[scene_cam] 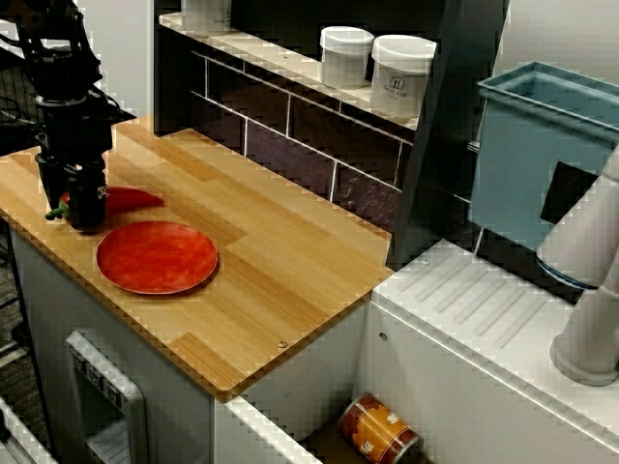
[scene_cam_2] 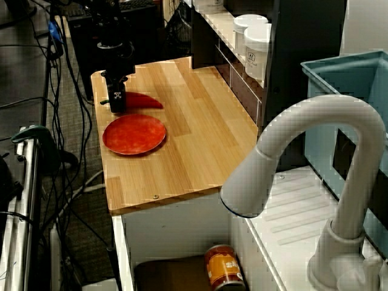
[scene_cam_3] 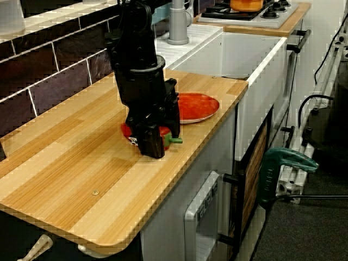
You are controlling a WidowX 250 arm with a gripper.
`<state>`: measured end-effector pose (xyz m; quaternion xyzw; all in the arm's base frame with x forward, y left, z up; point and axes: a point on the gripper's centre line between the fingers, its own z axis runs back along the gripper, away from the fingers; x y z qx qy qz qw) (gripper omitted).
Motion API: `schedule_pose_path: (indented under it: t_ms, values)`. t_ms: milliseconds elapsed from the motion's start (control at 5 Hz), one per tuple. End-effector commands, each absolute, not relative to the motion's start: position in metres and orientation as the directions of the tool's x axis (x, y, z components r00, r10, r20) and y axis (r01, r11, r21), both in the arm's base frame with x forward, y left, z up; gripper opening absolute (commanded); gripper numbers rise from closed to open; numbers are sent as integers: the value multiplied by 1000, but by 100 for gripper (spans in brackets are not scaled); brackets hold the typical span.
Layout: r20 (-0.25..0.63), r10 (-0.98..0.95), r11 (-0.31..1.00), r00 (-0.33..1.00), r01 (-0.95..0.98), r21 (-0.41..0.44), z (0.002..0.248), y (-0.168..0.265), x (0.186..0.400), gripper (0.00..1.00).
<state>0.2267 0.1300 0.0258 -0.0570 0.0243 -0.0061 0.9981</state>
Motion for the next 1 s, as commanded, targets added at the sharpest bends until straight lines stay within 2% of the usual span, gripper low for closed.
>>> schedule_pose_path:
  t_ms: [0,400,600,800]
  values:
    - [-48,-94,986,994,86,-140,48,132,235,0]
    - [-4,-261,952,965,257,-164,77,98,226,0]
    - [1,-332,934,943,329,-141,76,74,221,0]
    - [-31,-361,928,932,356,-111,58,58,222,0]
